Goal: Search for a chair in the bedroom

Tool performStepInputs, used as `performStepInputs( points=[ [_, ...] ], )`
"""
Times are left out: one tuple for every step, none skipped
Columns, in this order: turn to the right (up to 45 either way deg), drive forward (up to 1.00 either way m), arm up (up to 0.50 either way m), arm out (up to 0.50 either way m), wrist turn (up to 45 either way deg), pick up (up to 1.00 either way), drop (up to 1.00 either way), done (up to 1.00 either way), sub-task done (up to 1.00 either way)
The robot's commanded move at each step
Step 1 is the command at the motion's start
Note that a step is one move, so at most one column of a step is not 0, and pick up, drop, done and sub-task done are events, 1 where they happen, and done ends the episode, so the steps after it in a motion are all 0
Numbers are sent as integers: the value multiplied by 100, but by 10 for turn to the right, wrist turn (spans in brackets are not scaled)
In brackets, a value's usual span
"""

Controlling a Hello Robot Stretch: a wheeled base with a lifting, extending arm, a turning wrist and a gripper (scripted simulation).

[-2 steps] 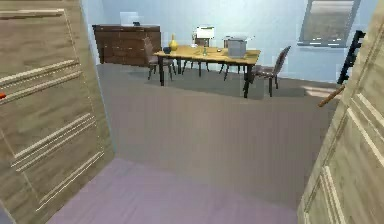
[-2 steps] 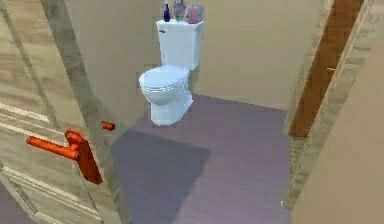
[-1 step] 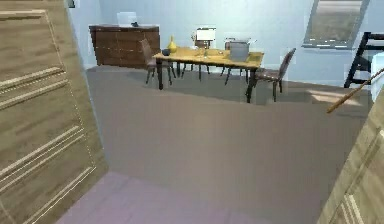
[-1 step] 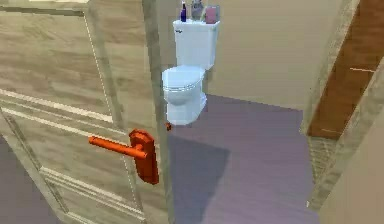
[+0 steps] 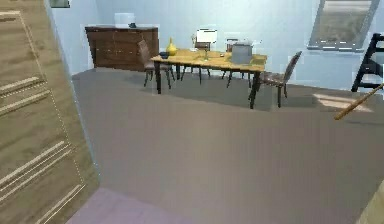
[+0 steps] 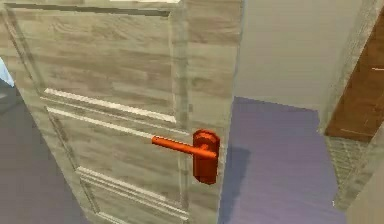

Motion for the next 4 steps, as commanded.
performStepInputs(
  points=[
    [-450, 0, 0, 0, 0, 0, 0, 0, 0],
    [-240, 0, 0, 0, 0, 0, 0, 0, 0],
    [0, 5, 0, 0, 0, 0, 0, 0, 0],
    [450, 0, 0, 0, 0, 0, 0, 0, 0]
  ],
)
